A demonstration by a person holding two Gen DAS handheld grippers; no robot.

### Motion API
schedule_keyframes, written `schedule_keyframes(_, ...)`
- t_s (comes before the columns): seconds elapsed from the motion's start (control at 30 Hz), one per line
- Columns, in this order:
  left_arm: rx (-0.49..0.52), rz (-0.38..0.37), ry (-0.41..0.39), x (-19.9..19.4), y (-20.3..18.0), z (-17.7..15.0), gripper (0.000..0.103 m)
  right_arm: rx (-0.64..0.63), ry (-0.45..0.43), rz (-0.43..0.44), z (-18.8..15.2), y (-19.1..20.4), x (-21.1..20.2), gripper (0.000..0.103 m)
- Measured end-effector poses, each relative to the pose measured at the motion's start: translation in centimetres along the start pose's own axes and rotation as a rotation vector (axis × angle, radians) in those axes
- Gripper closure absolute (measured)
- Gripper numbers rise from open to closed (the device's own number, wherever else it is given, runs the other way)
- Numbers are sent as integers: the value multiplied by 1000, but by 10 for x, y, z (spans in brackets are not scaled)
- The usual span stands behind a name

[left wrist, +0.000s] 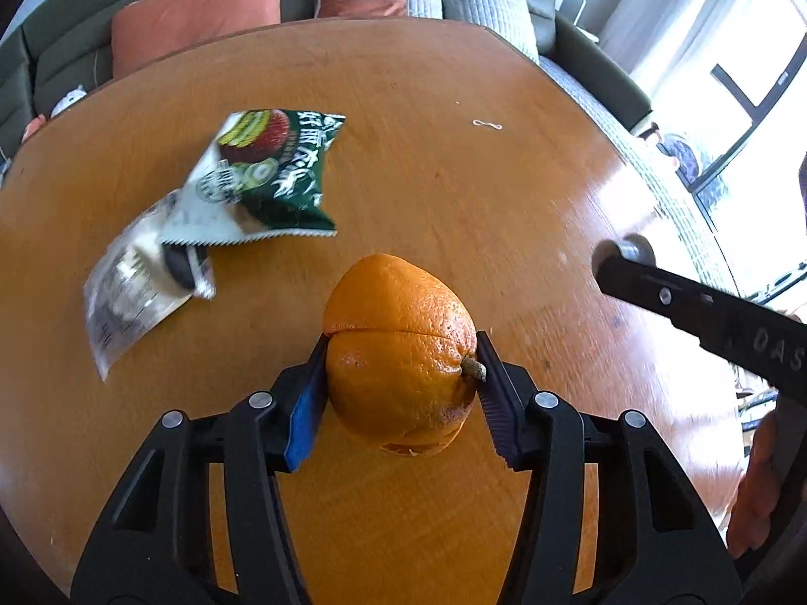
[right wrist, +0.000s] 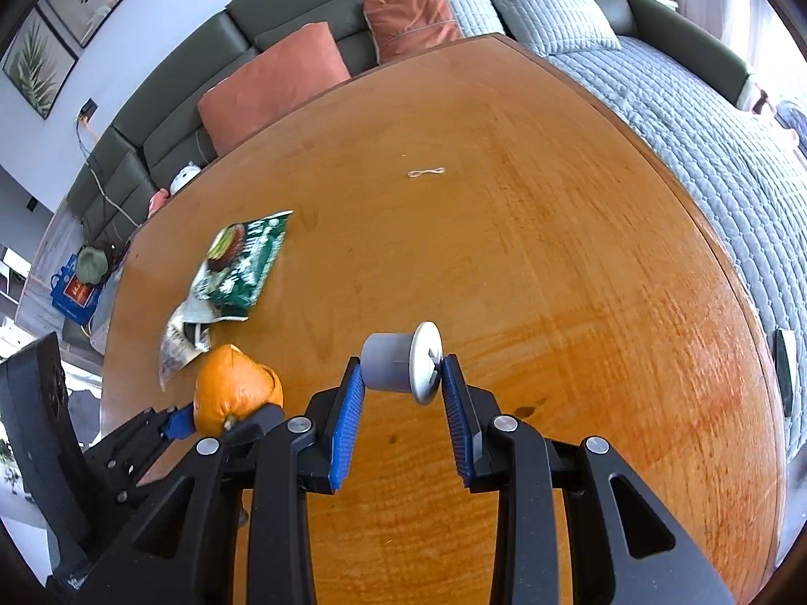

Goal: Collect trash
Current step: 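Carry the orange and white spool to the black bin and open both tools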

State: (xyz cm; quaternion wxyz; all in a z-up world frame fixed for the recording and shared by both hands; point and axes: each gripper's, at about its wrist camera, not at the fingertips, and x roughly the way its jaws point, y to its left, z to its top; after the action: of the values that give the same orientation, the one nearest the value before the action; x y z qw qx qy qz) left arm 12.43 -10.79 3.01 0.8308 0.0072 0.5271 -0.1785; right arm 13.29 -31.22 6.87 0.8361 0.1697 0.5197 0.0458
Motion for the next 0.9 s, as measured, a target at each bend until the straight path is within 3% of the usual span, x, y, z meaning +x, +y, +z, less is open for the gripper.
schedule_keyframes(0.37,-46,31,-68,-57,44,-32,50,-116,-25,58,-28,79,-21,70)
schedule_keyframes(0.9,-233,128,-148,-145,171,-110,50,-352,19,181,-92,247,-18,70)
